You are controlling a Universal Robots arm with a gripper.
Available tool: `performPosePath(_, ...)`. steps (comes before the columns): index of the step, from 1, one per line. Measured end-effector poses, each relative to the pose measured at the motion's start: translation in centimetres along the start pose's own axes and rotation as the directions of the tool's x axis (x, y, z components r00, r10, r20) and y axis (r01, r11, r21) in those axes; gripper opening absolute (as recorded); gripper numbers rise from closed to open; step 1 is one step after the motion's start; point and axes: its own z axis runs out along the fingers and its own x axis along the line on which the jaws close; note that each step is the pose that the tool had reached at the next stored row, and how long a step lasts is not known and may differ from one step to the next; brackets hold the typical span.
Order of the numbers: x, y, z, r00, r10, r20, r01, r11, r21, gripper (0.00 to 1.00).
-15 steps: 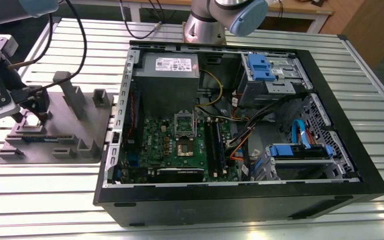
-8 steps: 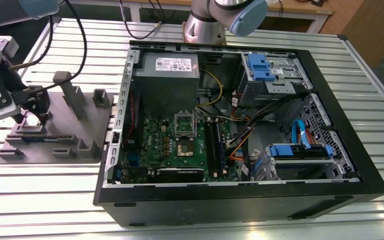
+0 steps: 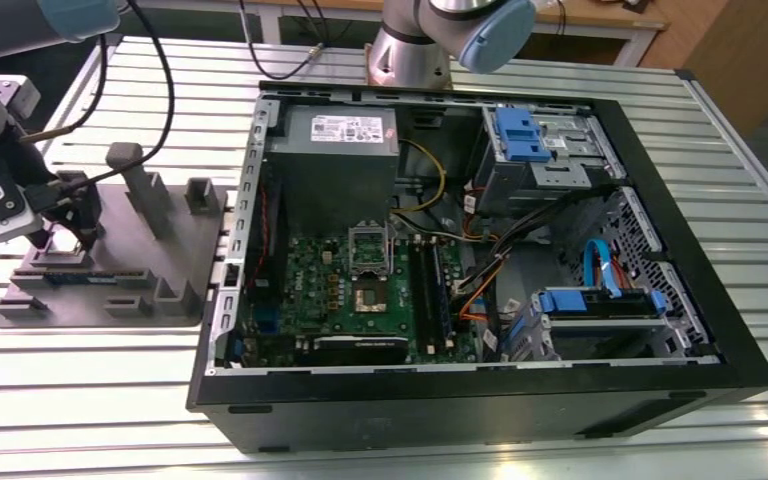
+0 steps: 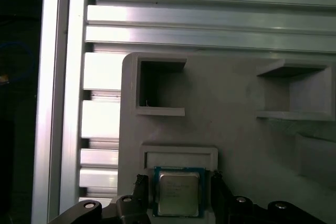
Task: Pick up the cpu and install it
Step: 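Pick up the cpu and move it towards the insertion slot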
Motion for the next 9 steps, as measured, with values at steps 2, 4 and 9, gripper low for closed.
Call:
performPosePath(2,0.00,0.00,0.04,1.0000,0.001,0.0001,-0.001,1.0000,0.0000,0.59)
performPosePath(4,0.00,0.00,0.05,1.0000,0.002,0.0001,-0.002,1.0000,0.0000,0.59)
performPosePath(9,0.00,0.00,0.05,1.0000,0.002,0.0001,-0.002,1.0000,0.0000,0.59)
